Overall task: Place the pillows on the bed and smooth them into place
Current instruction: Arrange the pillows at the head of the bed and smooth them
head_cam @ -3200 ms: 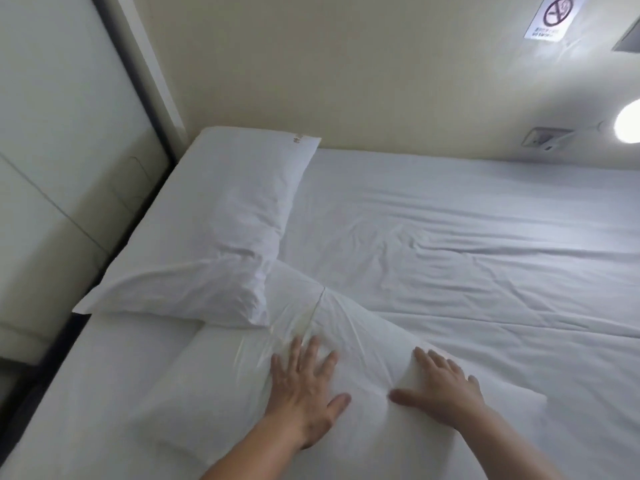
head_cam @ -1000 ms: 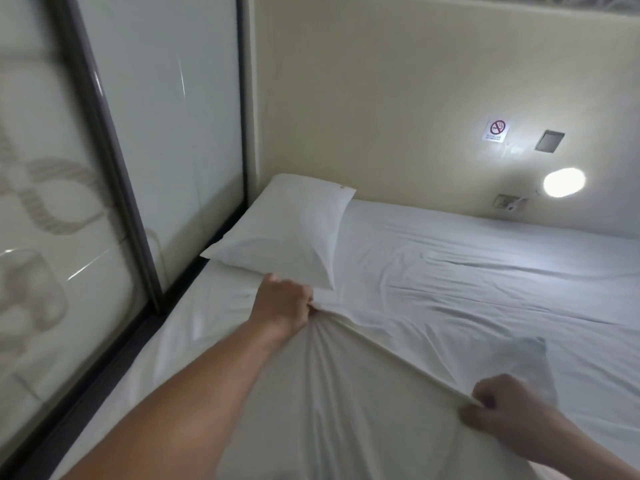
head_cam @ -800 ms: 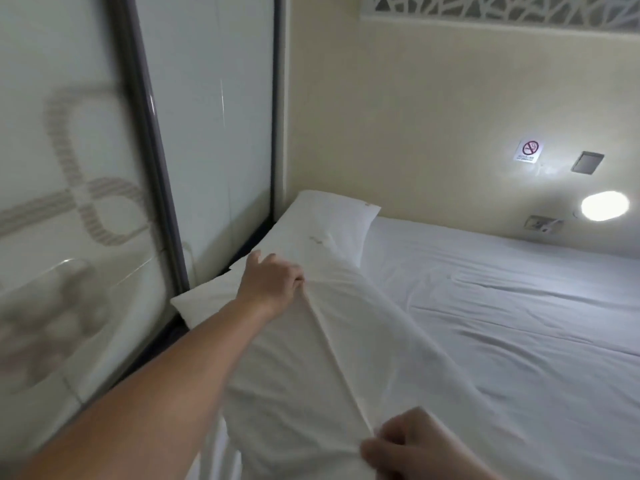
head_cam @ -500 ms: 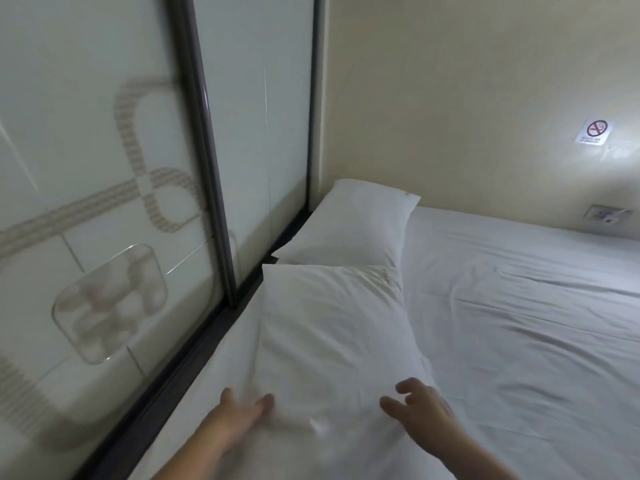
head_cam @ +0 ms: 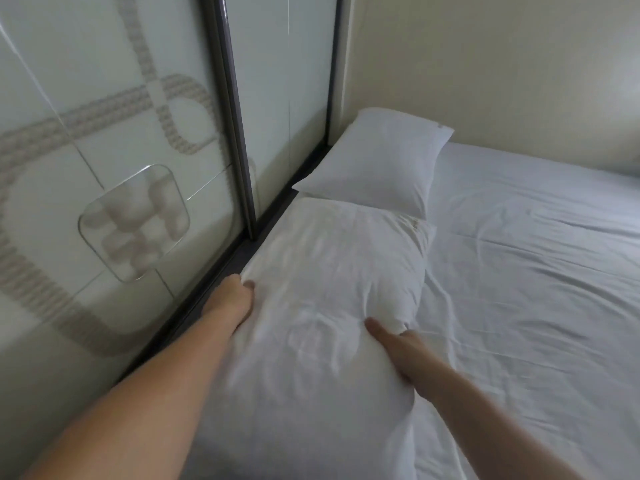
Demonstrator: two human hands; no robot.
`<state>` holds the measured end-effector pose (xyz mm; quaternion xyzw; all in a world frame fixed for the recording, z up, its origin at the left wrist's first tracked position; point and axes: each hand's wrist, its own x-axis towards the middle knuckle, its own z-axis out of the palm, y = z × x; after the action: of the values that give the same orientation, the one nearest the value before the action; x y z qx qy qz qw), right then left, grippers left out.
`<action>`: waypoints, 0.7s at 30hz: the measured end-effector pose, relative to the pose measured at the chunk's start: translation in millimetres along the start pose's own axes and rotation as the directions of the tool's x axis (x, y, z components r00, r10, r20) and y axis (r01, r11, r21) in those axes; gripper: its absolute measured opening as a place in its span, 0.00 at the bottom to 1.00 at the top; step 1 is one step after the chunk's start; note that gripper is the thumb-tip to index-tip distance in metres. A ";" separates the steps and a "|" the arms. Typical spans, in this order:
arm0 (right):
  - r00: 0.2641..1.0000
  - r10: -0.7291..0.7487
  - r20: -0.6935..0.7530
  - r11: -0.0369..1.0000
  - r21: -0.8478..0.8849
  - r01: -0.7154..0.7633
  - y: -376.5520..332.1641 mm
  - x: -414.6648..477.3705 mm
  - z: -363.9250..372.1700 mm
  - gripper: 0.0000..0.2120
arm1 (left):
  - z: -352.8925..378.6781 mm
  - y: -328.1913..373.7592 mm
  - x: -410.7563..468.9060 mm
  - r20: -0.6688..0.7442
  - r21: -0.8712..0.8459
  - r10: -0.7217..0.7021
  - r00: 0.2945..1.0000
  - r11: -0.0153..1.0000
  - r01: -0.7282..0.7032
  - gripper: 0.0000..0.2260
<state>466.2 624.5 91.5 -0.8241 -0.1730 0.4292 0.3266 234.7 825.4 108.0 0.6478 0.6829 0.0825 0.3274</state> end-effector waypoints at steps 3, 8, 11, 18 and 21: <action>1.000 -0.004 0.002 0.998 -0.069 0.004 10.2 -6.1 20.8 0.48 | 2.8 -59.9 -13.9 0.170 0.059 -0.120 0.978 0.992 0.111 0.36; 1.000 0.005 0.004 0.996 -0.085 -0.005 21.3 -18.6 17.2 0.48 | 22.3 -103.7 -45.4 0.194 0.199 -0.209 0.958 0.965 0.170 0.50; 0.999 -0.054 0.001 0.992 -0.117 0.054 25.8 -22.0 18.2 0.45 | 23.2 -101.0 -43.8 0.196 0.218 -0.200 0.960 0.963 0.156 0.50; 0.984 -0.172 0.054 0.947 -0.266 0.180 26.7 -17.2 19.3 0.39 | 12.5 -113.9 -54.3 0.247 0.120 -0.228 0.942 0.972 0.203 0.47; 0.995 -0.026 0.096 0.929 -0.364 0.059 19.8 -5.2 -6.5 0.44 | 2.9 -84.6 -51.9 0.230 0.207 -0.273 0.934 0.952 0.227 0.48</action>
<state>468.6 604.7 83.7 -0.8466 -0.2822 0.4186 0.1682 163.3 763.4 77.9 0.5871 0.7164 -0.1053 0.3619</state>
